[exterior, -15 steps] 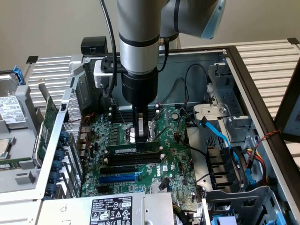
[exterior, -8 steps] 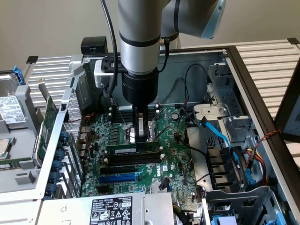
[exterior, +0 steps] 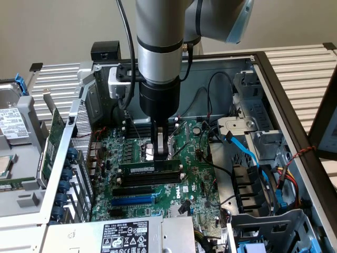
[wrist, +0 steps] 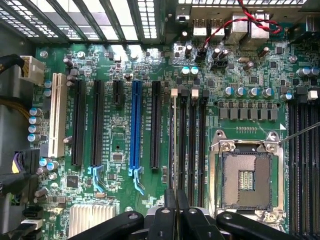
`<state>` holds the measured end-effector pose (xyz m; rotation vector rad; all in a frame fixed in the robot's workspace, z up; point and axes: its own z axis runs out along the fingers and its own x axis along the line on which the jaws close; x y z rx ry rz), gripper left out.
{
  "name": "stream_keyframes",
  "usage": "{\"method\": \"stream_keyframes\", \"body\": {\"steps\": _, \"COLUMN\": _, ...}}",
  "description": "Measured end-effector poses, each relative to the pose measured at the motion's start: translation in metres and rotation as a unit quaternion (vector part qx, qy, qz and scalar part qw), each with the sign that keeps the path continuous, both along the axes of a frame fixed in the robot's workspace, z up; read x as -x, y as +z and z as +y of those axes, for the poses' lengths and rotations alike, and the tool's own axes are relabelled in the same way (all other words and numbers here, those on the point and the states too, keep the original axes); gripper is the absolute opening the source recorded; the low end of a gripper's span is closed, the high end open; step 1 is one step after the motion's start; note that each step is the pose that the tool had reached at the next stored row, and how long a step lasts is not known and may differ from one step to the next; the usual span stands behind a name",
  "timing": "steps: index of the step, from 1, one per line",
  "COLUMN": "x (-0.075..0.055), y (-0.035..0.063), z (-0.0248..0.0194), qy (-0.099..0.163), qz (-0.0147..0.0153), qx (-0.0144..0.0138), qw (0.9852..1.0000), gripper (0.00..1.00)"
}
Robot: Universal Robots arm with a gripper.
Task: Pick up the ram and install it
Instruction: 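Insert the ram into the slot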
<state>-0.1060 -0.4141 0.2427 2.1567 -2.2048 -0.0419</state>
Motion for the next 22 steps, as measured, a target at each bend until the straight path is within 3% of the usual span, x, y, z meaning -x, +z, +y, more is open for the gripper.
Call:
{"method": "stream_keyframes", "body": {"steps": 15, "x": 0.0016, "y": -0.0005, "z": -0.0006, "qy": -0.005, "qz": -0.0001, "qx": 0.0002, "qw": 1.0, "gripper": 0.13}}
{"method": "stream_keyframes", "body": {"steps": 22, "x": 0.0017, "y": -0.0006, "z": -0.0015, "qy": -0.005, "qz": -0.0021, "qx": 0.0002, "qw": 1.0, "gripper": 0.13}}
